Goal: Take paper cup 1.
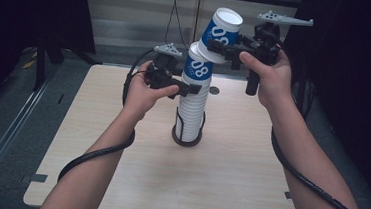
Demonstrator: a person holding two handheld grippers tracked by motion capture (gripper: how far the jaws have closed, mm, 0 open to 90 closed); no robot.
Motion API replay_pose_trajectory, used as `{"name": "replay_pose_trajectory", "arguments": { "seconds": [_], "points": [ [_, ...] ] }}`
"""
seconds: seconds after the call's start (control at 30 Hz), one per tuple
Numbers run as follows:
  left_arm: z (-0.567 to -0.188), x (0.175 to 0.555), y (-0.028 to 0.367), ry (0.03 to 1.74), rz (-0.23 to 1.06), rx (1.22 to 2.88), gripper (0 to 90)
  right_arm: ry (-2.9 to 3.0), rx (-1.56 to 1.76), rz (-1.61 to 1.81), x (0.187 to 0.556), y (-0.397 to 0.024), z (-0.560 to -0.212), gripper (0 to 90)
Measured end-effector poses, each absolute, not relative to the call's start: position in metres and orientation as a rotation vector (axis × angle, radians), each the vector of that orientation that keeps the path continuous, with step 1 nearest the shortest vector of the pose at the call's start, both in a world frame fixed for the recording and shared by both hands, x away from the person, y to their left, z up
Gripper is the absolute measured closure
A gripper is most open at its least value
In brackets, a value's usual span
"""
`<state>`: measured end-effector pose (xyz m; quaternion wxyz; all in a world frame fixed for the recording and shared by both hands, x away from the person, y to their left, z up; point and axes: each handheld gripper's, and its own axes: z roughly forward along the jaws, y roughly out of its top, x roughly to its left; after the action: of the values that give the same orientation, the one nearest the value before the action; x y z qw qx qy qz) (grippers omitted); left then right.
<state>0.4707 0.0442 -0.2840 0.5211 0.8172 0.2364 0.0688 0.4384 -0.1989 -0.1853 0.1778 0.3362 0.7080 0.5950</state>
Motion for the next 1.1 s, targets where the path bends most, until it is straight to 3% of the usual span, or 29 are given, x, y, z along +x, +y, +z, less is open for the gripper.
{"name": "replay_pose_trajectory", "arguments": {
  "seconds": [0.6, 1.1],
  "points": [
    [-0.284, 0.469, 0.045, 0.569, 0.163, 1.977, 16.7, 1.933, 1.011, 1.658, 0.43, -0.249, -0.196, 21.9],
    [-0.289, 0.464, 0.061, 0.577, 0.15, 1.995, 16.3, 1.996, 1.029, 1.56, 0.424, -0.27, -0.237, 22.0]
  ]
}}
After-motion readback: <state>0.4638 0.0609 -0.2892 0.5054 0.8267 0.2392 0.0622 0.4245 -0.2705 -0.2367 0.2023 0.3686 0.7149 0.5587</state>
